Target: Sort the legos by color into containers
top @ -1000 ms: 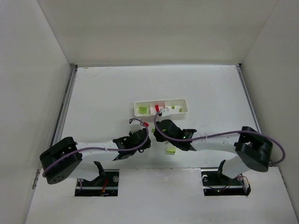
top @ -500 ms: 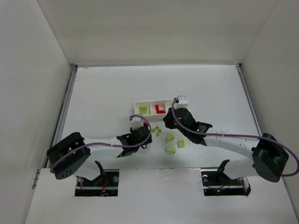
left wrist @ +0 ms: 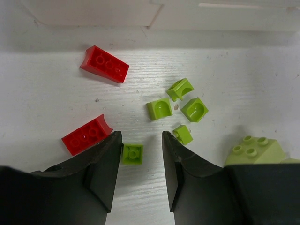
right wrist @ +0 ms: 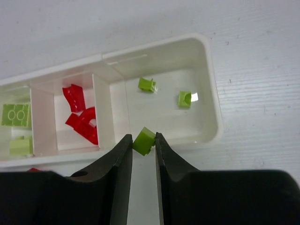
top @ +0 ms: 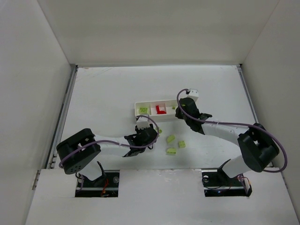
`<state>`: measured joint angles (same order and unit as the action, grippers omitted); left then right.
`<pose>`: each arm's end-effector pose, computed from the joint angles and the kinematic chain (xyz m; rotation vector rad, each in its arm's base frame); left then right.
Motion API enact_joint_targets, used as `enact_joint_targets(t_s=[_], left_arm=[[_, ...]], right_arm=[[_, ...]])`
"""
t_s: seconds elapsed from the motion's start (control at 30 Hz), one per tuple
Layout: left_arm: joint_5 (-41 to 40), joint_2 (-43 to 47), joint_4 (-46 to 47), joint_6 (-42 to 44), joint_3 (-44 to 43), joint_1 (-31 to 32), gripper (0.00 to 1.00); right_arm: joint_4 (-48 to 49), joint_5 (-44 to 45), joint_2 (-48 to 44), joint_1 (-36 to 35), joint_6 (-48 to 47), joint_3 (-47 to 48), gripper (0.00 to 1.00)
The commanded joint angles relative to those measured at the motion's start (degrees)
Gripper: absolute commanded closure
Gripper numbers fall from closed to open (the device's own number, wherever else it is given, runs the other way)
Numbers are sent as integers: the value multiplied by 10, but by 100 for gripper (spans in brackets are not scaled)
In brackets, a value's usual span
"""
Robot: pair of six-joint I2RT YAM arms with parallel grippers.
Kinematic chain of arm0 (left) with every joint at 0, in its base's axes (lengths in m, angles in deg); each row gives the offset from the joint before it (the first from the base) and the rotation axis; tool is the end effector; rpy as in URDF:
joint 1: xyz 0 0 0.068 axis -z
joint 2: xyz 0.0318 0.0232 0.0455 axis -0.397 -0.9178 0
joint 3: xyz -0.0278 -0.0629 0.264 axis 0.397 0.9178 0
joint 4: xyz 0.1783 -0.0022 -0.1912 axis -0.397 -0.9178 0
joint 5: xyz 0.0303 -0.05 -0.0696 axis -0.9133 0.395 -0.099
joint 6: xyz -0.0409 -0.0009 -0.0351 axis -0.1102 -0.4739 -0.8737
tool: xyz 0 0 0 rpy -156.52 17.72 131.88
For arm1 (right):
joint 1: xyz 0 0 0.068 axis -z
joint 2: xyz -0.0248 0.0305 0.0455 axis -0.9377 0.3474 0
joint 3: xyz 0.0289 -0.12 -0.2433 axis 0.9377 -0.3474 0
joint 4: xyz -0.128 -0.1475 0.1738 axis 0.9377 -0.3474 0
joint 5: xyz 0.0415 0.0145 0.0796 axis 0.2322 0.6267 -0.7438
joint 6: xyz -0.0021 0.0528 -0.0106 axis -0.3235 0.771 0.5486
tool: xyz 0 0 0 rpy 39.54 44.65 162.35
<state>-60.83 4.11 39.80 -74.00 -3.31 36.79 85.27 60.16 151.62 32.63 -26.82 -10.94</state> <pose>0.1515 -0.2260 0.1457 -0.0596 2.1440 -0.4861 0.2547 0.1731 0.2038 0.1736 2.1233 0.2395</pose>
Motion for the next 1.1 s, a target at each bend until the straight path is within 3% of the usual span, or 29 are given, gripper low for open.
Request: enact_joint_targets(t_s=[0.0, 0.2, 0.37, 0.53, 0.83, 1.07], left_arm=[[9, -25, -42, 10, 2, 1, 62], [9, -38, -38, 18, -1, 3, 65], [15, -30, -57, 16, -2, 9, 68], [3, -14, -87, 3, 7, 9, 64], [2, -33, -138, 5, -19, 26, 70], [-1, -47, -158, 16, -32, 30, 83]], right_arm=[[41, 14, 14, 10, -12, 44, 71], [48, 18, -5, 7, -15, 38, 42], [48, 22, -52, 6, -21, 11, 41], [44, 17, -92, 3, -23, -23, 42], [40, 11, -134, 2, -24, -46, 42], [36, 11, -168, 3, -20, -63, 42]])
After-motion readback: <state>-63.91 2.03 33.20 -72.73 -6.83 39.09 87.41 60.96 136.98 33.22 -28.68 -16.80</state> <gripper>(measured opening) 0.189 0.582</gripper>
